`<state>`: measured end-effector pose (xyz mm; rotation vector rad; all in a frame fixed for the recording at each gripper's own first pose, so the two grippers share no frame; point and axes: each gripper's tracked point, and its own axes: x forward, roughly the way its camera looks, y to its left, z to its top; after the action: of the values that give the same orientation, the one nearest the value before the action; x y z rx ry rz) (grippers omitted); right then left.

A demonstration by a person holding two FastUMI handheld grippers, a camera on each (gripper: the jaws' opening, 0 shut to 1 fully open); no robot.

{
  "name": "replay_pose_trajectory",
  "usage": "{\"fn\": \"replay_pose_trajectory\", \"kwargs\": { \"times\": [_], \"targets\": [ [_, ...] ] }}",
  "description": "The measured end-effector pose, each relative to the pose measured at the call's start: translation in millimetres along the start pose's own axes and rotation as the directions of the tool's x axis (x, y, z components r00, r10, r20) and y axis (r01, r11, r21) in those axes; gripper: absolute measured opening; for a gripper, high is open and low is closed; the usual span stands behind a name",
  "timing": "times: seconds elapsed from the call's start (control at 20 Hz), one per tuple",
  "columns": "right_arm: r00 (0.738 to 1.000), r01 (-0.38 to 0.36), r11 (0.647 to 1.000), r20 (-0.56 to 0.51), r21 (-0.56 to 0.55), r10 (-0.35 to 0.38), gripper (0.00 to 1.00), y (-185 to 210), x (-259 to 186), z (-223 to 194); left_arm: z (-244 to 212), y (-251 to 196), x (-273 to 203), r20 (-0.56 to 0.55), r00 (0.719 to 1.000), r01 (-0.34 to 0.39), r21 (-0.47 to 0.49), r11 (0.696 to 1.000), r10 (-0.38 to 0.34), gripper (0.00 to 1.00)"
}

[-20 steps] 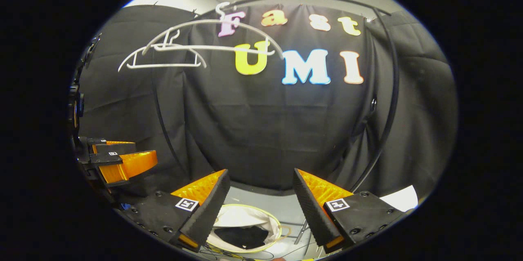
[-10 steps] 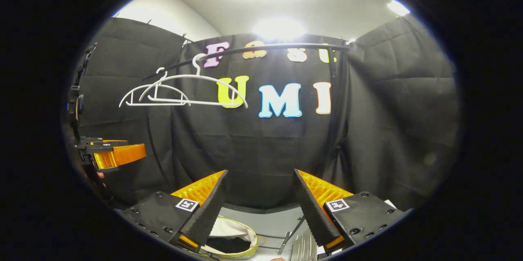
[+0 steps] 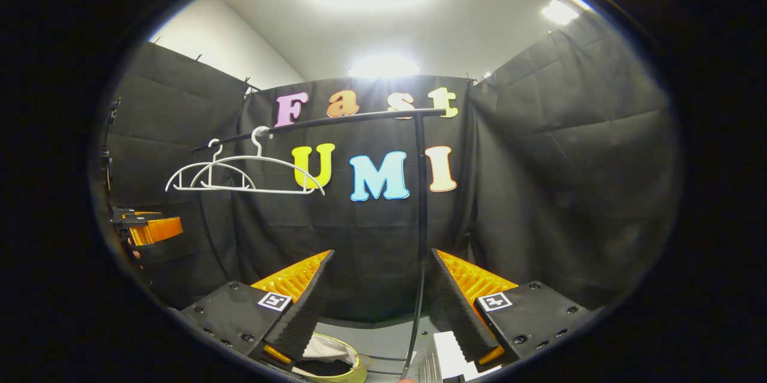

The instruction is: Grasp the clothes on the hanger with both hands and then place them into the laundry hamper below.

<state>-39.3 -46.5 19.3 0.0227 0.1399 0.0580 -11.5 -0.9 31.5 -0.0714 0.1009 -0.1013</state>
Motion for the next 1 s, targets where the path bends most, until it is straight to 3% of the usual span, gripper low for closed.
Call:
{"fn": "replay_pose_trajectory", "kwargs": {
  "times": [0.45,1.0],
  "targets": [
    [0.996,0.086,0.996,0.037,-0.01,-0.086,0.97,-53.3,-26.7,-1.1,17.5,5.4,-25.5,0.07,0.996,-0.058,0.042,0.997,0.055,0.95],
    [0.992,0.083,0.997,0.098,-0.003,-0.083,0.95,-48.1,-34.8,9.0,15.2,6.6,-40.0,0.085,0.992,-0.095,0.026,0.995,0.092,0.95]
  ]
}}
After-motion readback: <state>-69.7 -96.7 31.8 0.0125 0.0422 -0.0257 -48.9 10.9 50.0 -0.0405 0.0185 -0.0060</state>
